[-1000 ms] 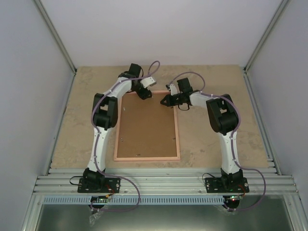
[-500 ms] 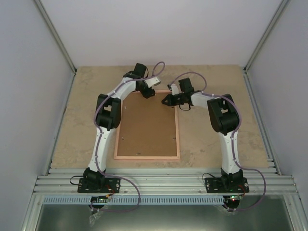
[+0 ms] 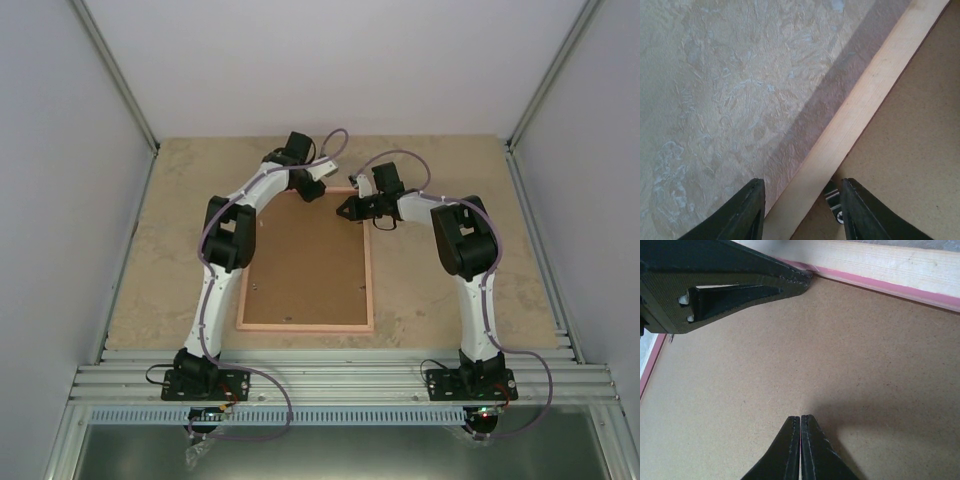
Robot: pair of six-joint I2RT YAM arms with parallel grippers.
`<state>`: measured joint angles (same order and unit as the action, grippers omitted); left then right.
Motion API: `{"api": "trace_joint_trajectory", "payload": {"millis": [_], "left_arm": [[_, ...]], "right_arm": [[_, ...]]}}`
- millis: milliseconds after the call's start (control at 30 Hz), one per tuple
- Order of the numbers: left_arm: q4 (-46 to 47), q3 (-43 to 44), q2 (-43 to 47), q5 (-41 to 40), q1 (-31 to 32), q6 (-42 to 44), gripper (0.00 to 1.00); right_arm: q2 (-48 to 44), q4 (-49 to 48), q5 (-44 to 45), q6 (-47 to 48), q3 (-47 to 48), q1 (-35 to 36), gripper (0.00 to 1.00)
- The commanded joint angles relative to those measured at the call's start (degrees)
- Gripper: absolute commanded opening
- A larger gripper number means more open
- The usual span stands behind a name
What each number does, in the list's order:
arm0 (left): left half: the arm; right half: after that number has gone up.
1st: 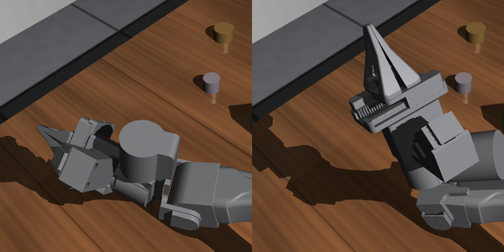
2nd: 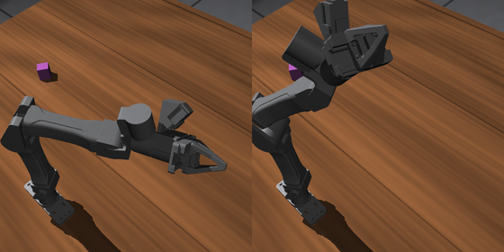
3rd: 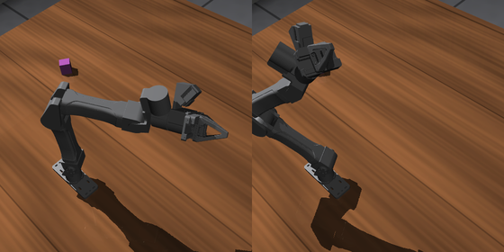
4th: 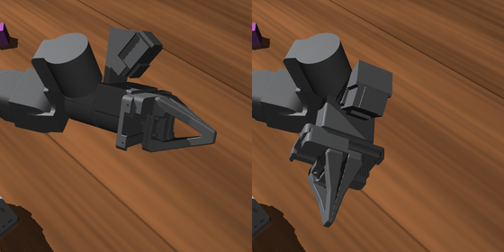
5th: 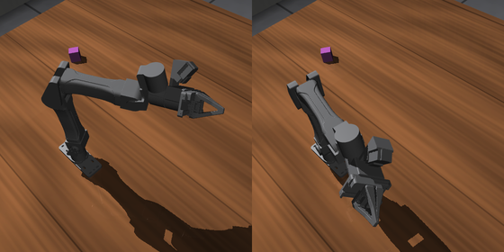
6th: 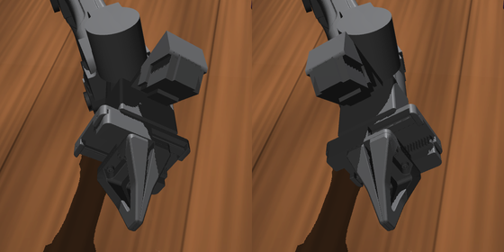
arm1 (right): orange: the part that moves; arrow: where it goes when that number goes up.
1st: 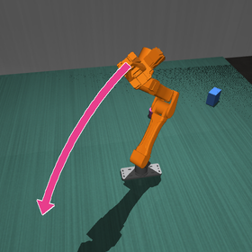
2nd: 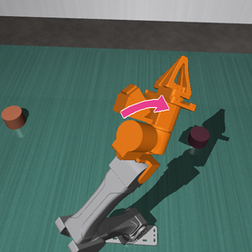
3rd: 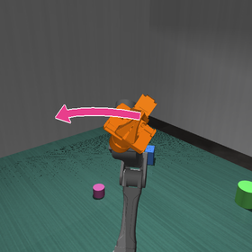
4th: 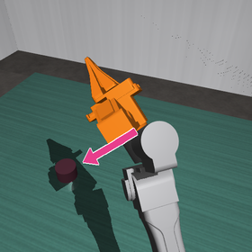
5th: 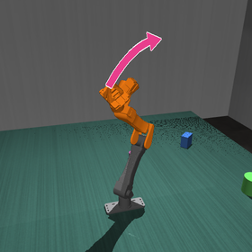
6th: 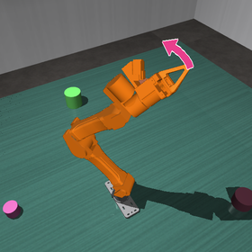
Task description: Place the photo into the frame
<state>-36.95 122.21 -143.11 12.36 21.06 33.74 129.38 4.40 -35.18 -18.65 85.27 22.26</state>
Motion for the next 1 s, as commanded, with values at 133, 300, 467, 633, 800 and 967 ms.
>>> {"api": "trace_joint_trajectory", "payload": {"millis": [133, 300, 467, 633, 800, 967], "left_arm": [[0.1, -1.4, -3.4, -3.7, 0.3, -2.4, 0.40], [0.1, 0.2, -0.2, 0.5, -0.7, -7.1, 0.49], [0.1, 0.2, 4.8, 2.8, -3.8, -14.2, 0.56], [0.9, -7.2, 11.7, -0.7, -7.6, -21.7, 0.62], [4.0, -22.7, 21.5, -3.4, -10.3, -26.1, 0.69], [2.6, -31.2, 26.6, -7.2, -11.9, -30.2, 0.69]], "right_arm": [[0.2, 4.4, 3.1, -0.1, -2.5, -0.3, 0.06], [-0.2, 4.4, 3.1, 0.2, -2.5, -0.4, 0.06], [-0.6, 4.7, 3.6, 0.5, -2.1, -0.5, 0.06], [-1.1, 4.7, 3.7, 0.6, -2.3, -0.8, 0.06], [-1.7, 4.6, 3.7, 0.9, -2.0, -1.0, 0.06], [-1.6, 4.8, 4.0, 1.2, -1.8, -1.1, 0.06]]}}
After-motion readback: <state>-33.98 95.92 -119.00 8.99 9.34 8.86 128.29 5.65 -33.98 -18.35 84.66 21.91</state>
